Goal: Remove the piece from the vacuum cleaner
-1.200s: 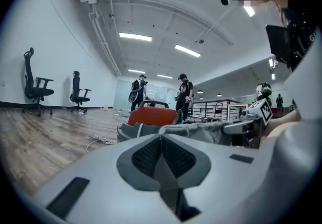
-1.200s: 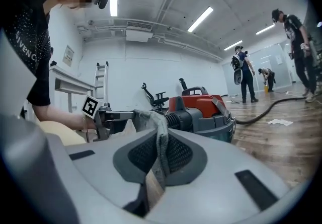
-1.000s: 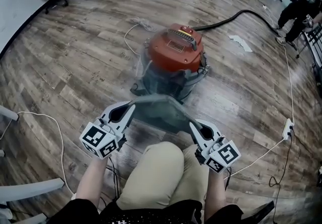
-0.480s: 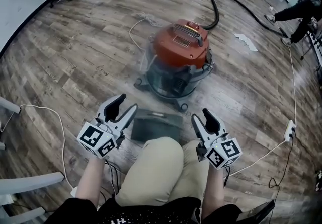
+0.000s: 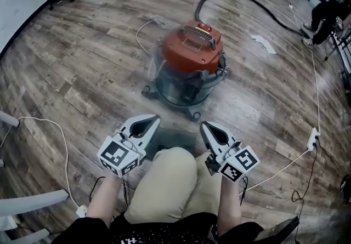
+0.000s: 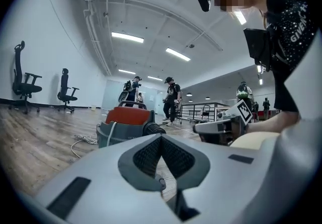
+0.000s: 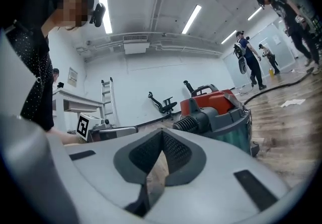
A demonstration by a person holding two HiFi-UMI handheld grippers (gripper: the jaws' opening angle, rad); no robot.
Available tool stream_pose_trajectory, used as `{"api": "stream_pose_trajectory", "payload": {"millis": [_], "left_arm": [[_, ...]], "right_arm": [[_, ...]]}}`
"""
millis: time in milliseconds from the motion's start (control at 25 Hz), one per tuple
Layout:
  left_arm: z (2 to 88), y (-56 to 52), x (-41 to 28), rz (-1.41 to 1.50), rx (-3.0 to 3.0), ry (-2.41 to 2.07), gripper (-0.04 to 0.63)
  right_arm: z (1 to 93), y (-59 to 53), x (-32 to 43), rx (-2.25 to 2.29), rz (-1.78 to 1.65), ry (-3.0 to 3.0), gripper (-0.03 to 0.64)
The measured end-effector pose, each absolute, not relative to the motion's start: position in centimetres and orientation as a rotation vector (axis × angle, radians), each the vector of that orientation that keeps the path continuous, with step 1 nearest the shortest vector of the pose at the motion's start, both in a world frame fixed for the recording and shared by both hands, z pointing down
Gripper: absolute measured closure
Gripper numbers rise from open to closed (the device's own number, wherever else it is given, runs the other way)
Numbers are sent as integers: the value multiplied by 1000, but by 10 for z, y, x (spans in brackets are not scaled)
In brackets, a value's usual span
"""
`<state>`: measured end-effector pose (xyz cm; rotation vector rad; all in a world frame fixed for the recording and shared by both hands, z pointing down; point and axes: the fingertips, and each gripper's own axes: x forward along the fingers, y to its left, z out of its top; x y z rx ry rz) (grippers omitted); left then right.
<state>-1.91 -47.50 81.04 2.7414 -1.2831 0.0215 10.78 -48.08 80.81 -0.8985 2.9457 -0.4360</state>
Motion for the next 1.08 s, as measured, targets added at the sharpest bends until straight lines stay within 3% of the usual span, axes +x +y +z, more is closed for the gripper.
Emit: {"api": "stream_pose_trajectory", "payload": {"millis": [1080], "left_arm": [[823, -468, -6, 90, 2756, -1250, 586]], "right_arm": [[817, -478, 109, -923, -438, 2971, 605]]}}
